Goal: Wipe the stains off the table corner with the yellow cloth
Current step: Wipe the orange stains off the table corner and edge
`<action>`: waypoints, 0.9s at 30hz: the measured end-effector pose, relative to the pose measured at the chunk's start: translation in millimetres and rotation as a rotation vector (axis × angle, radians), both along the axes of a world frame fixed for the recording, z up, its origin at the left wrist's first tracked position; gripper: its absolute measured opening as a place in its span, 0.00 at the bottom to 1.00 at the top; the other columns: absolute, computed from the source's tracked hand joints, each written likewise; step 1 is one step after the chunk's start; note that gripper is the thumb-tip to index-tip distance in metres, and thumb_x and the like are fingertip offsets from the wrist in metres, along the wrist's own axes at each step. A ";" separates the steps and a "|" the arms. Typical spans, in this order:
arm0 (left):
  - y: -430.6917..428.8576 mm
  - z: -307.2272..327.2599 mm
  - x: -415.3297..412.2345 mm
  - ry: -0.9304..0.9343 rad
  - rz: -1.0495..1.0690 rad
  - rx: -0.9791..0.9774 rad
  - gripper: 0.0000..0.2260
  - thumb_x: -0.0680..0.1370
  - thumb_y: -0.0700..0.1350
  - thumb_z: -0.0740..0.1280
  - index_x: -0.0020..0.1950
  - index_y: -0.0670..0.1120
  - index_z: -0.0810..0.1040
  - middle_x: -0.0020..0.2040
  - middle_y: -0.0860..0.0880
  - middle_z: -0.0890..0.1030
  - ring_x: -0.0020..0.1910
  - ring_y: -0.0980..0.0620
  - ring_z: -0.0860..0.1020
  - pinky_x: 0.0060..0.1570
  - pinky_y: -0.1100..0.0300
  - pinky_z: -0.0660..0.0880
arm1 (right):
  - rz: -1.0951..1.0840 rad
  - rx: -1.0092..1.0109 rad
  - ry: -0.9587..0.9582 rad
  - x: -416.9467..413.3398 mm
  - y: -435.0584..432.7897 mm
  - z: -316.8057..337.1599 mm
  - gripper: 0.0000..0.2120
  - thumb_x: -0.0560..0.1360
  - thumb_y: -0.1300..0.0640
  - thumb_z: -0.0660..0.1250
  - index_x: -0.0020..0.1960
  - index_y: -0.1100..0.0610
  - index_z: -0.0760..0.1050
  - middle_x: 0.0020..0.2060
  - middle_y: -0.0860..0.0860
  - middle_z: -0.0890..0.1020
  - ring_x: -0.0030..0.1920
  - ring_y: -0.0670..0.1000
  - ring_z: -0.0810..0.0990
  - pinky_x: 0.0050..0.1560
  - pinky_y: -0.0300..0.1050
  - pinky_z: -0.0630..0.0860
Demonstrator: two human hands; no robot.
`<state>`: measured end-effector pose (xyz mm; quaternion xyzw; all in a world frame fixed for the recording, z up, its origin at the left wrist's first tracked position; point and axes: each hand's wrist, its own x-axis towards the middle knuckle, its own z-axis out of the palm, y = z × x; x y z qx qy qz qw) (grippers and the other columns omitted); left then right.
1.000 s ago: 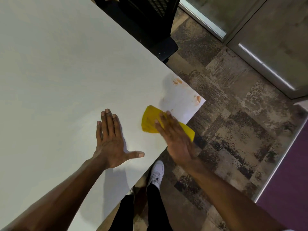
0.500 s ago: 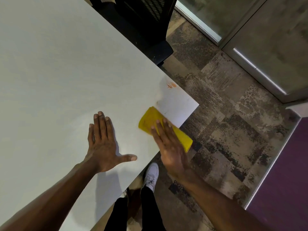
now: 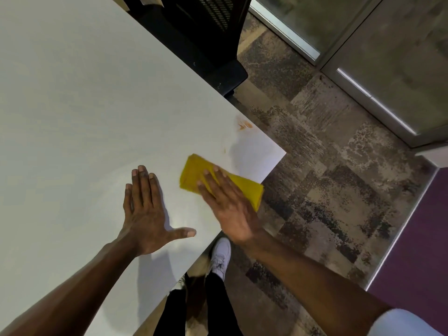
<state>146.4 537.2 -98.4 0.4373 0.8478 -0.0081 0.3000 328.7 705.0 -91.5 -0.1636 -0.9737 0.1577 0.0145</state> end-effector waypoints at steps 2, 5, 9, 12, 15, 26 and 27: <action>-0.5 -0.7 0.3 0.005 0.003 0.007 0.77 0.59 0.92 0.53 0.83 0.37 0.26 0.83 0.38 0.22 0.84 0.39 0.24 0.85 0.36 0.34 | 0.052 0.057 0.004 -3.5 9.1 3.5 0.32 0.83 0.71 0.39 0.81 0.59 0.64 0.81 0.60 0.65 0.82 0.66 0.62 0.80 0.61 0.67; -0.6 -1.2 1.1 0.007 0.001 0.012 0.77 0.60 0.92 0.53 0.83 0.37 0.26 0.83 0.37 0.23 0.84 0.38 0.24 0.84 0.35 0.34 | -0.095 0.118 0.009 -9.5 60.6 9.3 0.29 0.81 0.70 0.50 0.81 0.58 0.65 0.82 0.59 0.63 0.84 0.63 0.58 0.84 0.57 0.57; -1.3 -2.4 1.1 0.003 0.007 0.024 0.77 0.60 0.92 0.54 0.83 0.37 0.25 0.83 0.38 0.22 0.84 0.38 0.24 0.84 0.36 0.33 | -0.543 0.001 -0.031 -24.5 139.7 18.6 0.33 0.79 0.71 0.59 0.82 0.55 0.62 0.83 0.59 0.62 0.84 0.63 0.57 0.81 0.59 0.63; -1.3 -2.9 1.2 0.010 0.011 0.026 0.77 0.60 0.92 0.54 0.83 0.37 0.26 0.83 0.38 0.23 0.84 0.38 0.24 0.84 0.37 0.32 | -0.641 -0.067 -0.054 -42.8 141.7 23.8 0.35 0.77 0.74 0.61 0.82 0.57 0.62 0.82 0.60 0.64 0.82 0.66 0.60 0.77 0.65 0.69; -1.4 -3.0 0.7 0.013 0.015 0.034 0.77 0.60 0.92 0.54 0.83 0.37 0.26 0.84 0.38 0.23 0.84 0.38 0.24 0.84 0.39 0.30 | -0.451 -0.300 0.147 -47.0 80.9 24.2 0.38 0.75 0.62 0.61 0.84 0.63 0.53 0.83 0.61 0.57 0.83 0.66 0.55 0.84 0.64 0.53; -2.8 -5.5 1.9 0.057 -0.007 0.065 0.76 0.61 0.92 0.52 0.85 0.36 0.30 0.86 0.36 0.29 0.86 0.36 0.30 0.83 0.44 0.30 | -0.161 0.116 0.062 38.3 -40.7 -0.3 0.23 0.86 0.66 0.60 0.80 0.61 0.66 0.80 0.60 0.67 0.82 0.61 0.63 0.76 0.56 0.72; -2.9 -5.6 1.8 0.055 -0.005 0.065 0.76 0.61 0.92 0.52 0.85 0.36 0.30 0.86 0.36 0.28 0.86 0.36 0.29 0.83 0.44 0.30 | -0.158 0.125 0.047 40.5 -41.9 1.2 0.24 0.86 0.66 0.61 0.81 0.60 0.65 0.81 0.59 0.67 0.83 0.61 0.63 0.76 0.56 0.72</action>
